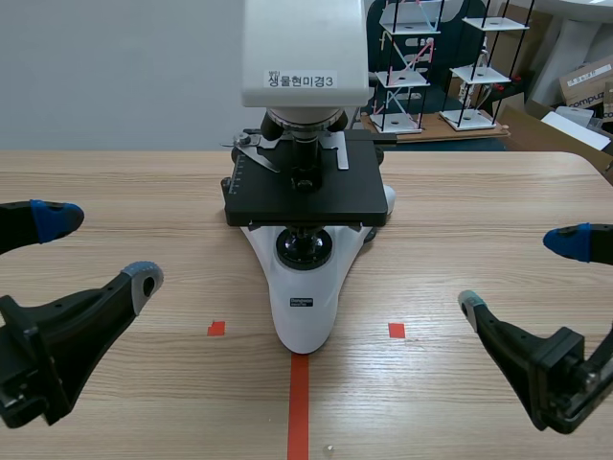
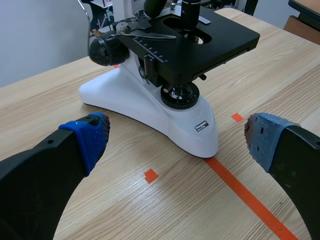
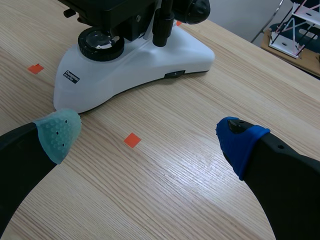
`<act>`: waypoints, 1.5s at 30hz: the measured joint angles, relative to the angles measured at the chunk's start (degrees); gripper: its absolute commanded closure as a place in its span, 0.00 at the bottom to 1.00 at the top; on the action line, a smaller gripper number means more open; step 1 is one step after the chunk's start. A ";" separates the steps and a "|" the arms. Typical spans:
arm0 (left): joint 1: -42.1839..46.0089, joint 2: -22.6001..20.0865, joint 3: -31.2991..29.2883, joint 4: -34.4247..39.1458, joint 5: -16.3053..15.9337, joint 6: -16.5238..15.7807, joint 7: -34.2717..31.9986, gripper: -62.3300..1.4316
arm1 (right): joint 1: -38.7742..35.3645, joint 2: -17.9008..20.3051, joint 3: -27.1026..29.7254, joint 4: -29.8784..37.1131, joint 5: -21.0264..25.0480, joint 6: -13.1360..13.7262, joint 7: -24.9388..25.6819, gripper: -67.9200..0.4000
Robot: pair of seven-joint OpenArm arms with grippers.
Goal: Point at the objective lens
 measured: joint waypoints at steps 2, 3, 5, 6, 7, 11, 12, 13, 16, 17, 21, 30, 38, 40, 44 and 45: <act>0.00 0.00 0.00 0.00 0.00 0.00 0.00 0.08 | 0.00 0.00 0.00 0.00 0.00 0.00 0.00 0.12; 0.00 0.00 0.00 0.00 0.00 0.00 0.00 0.08 | 0.00 0.00 0.00 0.00 0.00 0.00 0.00 0.12; 0.00 0.00 0.00 0.00 0.00 0.00 0.00 0.08 | 0.00 0.00 0.00 0.00 0.00 0.00 0.00 0.12; 0.00 0.00 0.00 0.00 0.00 0.00 0.00 0.08 | 0.00 0.00 0.00 0.00 0.00 0.00 0.00 0.12; 0.00 0.00 0.00 0.00 0.00 0.00 0.00 0.08 | 0.00 0.00 0.00 0.00 0.00 0.00 0.00 0.12; 0.00 0.00 0.00 0.00 0.00 0.00 0.00 0.08 | 0.00 0.00 0.00 0.00 0.00 0.00 0.00 0.12; 0.00 0.00 0.00 0.00 0.00 0.00 0.00 0.08 | 0.00 0.00 0.00 0.00 0.00 0.00 0.00 0.12; 0.00 0.00 0.00 0.00 0.00 0.00 0.00 0.08 | 0.00 0.00 0.00 0.00 0.00 0.00 0.00 0.12; 0.00 0.00 0.00 0.00 0.00 0.00 0.00 0.08 | 0.00 0.00 0.00 0.00 0.00 0.00 0.00 0.12; 0.00 0.00 0.00 0.00 0.00 0.00 0.00 0.08 | 0.00 0.00 0.00 0.00 0.00 0.00 0.00 0.12; 0.00 0.00 0.00 0.00 0.00 0.00 -0.02 0.09 | 0.00 0.00 0.00 0.00 0.00 0.00 0.00 0.12; -0.68 0.00 0.24 -0.61 0.00 -0.02 -4.22 0.34 | 0.00 0.00 0.00 0.00 0.00 0.00 0.00 0.12; -11.21 0.00 6.43 -9.27 0.15 0.04 -4.02 0.63 | 0.00 0.00 0.00 0.00 0.00 0.00 0.00 0.12; -14.12 0.00 8.24 -10.99 0.17 0.02 -3.98 0.72 | 0.00 0.00 0.00 0.00 0.00 0.00 0.00 0.12; -19.50 0.00 10.47 -12.94 0.15 0.02 -4.61 0.84 | 0.00 0.00 0.00 0.00 0.00 0.00 0.00 0.12; -20.92 0.00 11.10 -13.31 0.15 -0.02 -4.79 0.87 | 0.00 0.00 0.00 0.00 0.00 0.00 0.00 0.12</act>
